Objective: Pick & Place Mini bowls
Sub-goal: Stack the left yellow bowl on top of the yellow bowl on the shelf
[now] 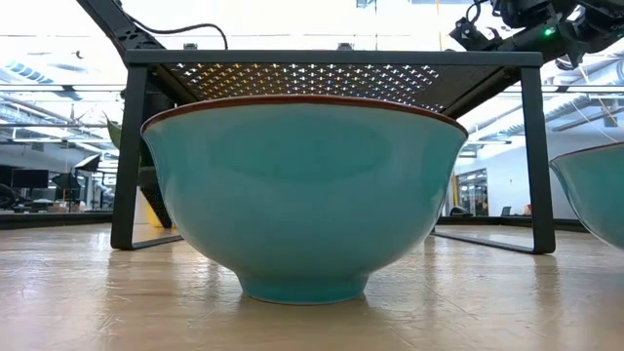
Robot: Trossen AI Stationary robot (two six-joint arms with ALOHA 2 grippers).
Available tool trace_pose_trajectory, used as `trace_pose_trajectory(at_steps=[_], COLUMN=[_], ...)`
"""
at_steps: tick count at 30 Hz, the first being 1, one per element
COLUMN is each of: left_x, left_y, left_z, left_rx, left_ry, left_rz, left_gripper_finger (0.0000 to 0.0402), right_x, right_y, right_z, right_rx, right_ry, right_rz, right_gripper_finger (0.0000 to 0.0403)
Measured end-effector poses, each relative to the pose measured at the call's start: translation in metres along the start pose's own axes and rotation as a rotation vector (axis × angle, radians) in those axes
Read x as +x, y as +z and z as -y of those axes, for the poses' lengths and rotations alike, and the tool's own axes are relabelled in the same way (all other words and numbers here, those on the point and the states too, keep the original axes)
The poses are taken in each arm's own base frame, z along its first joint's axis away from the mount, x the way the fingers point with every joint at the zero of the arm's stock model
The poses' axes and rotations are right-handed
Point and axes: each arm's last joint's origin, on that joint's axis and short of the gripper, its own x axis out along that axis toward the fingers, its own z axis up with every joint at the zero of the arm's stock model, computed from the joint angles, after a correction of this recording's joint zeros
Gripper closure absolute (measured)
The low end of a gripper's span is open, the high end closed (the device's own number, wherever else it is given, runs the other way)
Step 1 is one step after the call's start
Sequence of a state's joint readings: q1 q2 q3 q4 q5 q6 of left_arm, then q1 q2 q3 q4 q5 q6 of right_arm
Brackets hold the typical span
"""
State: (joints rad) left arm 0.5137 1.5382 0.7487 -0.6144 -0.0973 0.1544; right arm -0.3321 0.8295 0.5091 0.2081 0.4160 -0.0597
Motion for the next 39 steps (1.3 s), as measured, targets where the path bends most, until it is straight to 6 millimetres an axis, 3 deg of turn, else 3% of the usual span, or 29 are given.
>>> trace_pose_trajectory(at_steps=[6,16,23,31,34,39], left_x=[-0.002,-0.006,-0.044,-0.091,-0.096,-0.088], left_y=[-0.012,-0.008,0.015,0.010,0.000,-0.016], left_z=[0.005,0.015,0.013,0.000,-0.008,-0.021], left_rx=[-0.160,-0.187,-0.206,-0.332,-0.489,-0.744], left_ry=[-0.077,-0.143,-0.268,-0.005,0.119,0.189], left_rz=[-0.130,-0.139,-0.010,0.073,0.052,-0.053], left_gripper_finger=[0.0316,0.0339,0.0285,0.0210,0.0191,0.0177], right_x=[0.000,0.000,0.000,0.000,0.000,0.000], right_y=[0.000,0.000,0.000,-0.001,-0.001,-0.001], right_z=[0.000,0.000,0.000,0.000,0.000,0.000], right_rx=[0.000,-0.001,-0.001,-0.001,-0.002,0.011], right_ry=[0.000,0.002,0.003,0.003,0.003,0.003], right_rz=[0.000,-0.004,-0.004,-0.004,-0.005,-0.006], right_gripper_finger=[0.0248,0.0248,0.0248,0.0248,0.0248,0.0248])
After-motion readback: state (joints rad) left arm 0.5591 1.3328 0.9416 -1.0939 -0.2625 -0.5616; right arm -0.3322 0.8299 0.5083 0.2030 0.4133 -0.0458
